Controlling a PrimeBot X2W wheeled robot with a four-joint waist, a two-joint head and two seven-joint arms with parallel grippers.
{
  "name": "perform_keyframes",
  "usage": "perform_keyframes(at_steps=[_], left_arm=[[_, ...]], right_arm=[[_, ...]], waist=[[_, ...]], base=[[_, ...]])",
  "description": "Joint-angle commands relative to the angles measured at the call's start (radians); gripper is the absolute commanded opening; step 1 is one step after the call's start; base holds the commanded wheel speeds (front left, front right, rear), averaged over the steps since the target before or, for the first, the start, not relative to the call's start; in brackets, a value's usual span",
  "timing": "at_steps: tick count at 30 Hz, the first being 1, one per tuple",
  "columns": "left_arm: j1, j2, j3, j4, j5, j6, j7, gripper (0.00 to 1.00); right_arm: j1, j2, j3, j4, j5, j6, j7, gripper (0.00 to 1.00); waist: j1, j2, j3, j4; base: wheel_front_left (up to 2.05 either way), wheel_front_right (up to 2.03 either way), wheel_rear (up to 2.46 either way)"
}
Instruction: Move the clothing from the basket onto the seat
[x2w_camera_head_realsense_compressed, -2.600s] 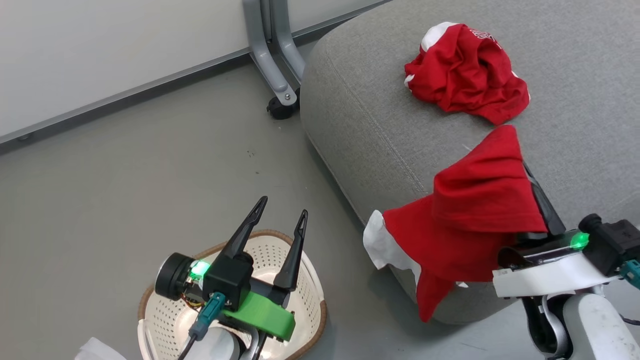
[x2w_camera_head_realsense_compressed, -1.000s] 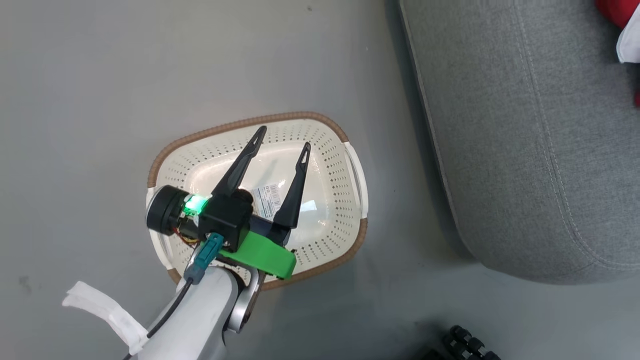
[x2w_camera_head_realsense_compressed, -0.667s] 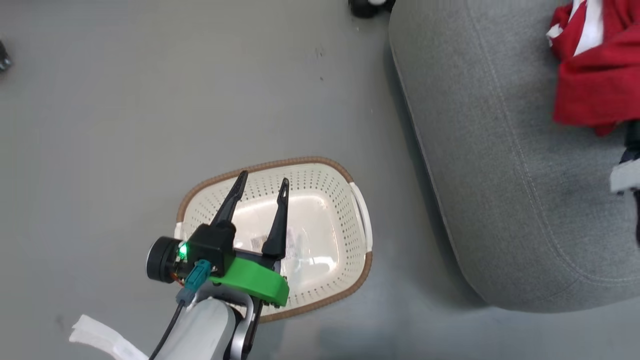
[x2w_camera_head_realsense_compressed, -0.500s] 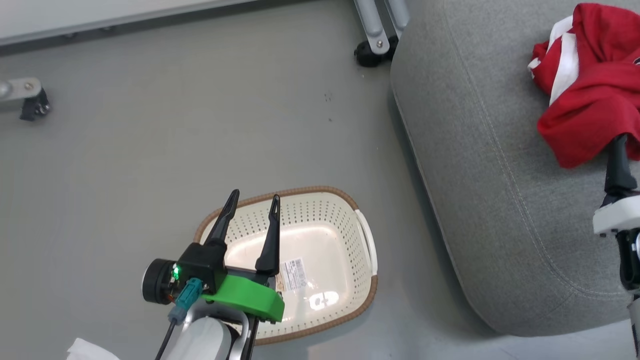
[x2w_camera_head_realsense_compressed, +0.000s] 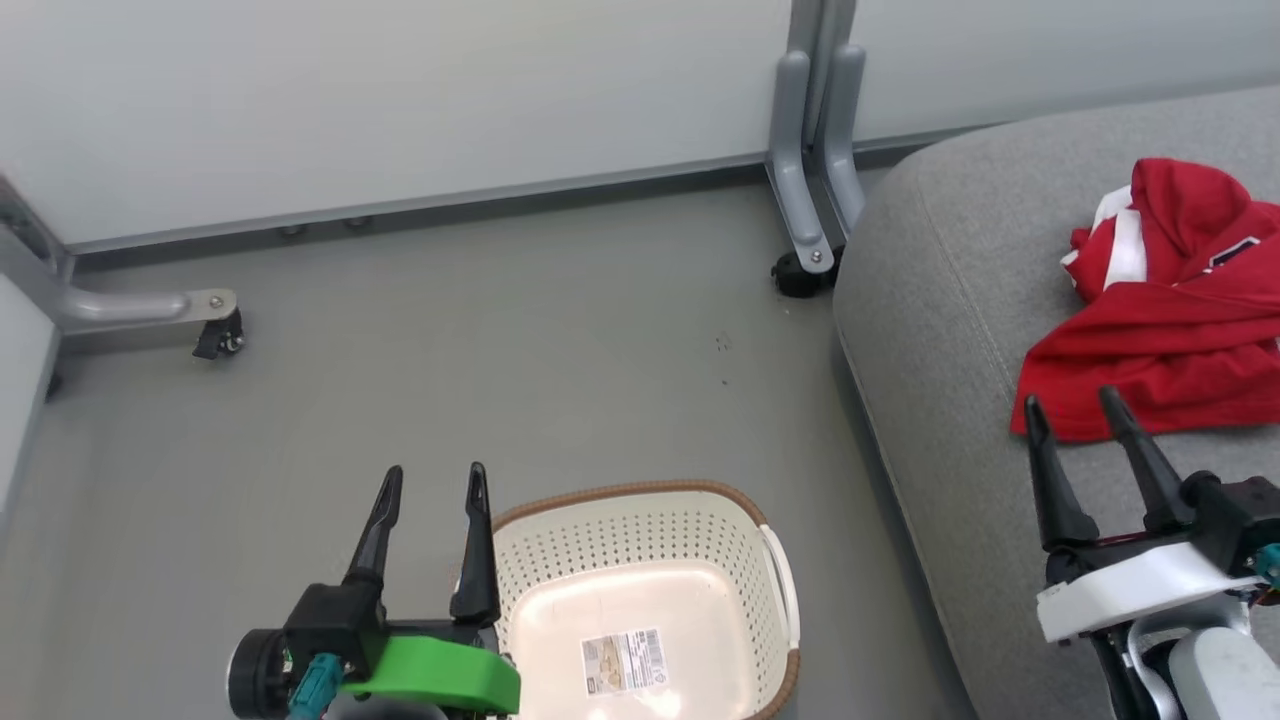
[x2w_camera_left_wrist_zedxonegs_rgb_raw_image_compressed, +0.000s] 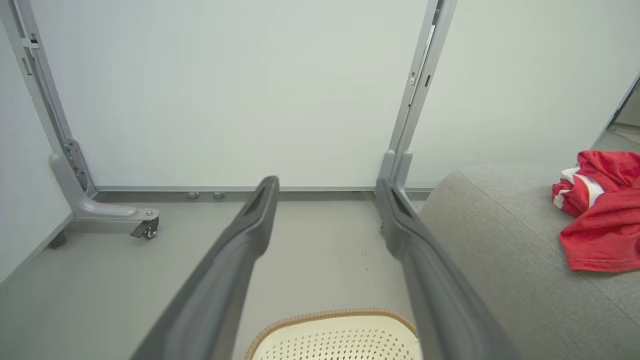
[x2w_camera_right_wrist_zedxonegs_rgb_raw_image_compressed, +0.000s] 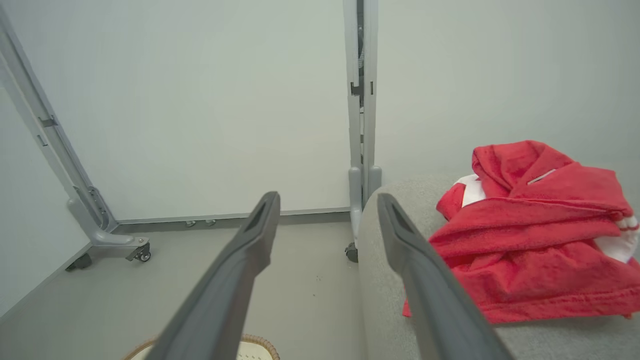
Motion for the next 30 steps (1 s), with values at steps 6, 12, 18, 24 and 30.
perform_keyframes(at_steps=[6, 12, 18, 24, 30], left_arm=[[0.090, -0.014, 0.075, -0.086, 0.064, -0.016, -0.002, 1.00], [0.163, -0.018, 0.126, -0.119, 0.134, -0.058, -0.002, 1.00], [0.192, -0.022, 0.138, -0.087, 0.170, -0.090, -0.002, 1.00], [0.174, -0.022, 0.136, -0.060, 0.158, -0.095, -0.002, 1.00], [0.162, -0.022, 0.135, -0.048, 0.171, -0.083, -0.002, 1.00]], right_arm=[[0.062, 0.023, 0.026, -0.092, -0.023, -0.001, -0.003, 1.00], [0.126, 0.043, 0.019, -0.119, -0.044, -0.001, -0.003, 1.00], [0.175, 0.067, 0.003, -0.124, -0.052, -0.001, -0.003, 1.00], [0.184, 0.070, 0.011, -0.111, -0.060, -0.001, -0.003, 1.00], [0.176, 0.068, 0.015, -0.105, -0.061, -0.001, -0.003, 1.00]], waist=[[0.0001, 0.0000, -0.091, 0.081], [0.0001, 0.0000, -0.116, 0.098], [0.0001, 0.0000, -0.128, 0.104], [0.0001, 0.0000, -0.132, 0.100], [0.0001, 0.0000, -0.135, 0.093]], base=[[0.00, 0.00, 0.00], [0.00, 0.00, 0.00], [0.00, 0.00, 0.00], [0.00, 0.00, 0.00], [0.00, 0.00, 0.00]])
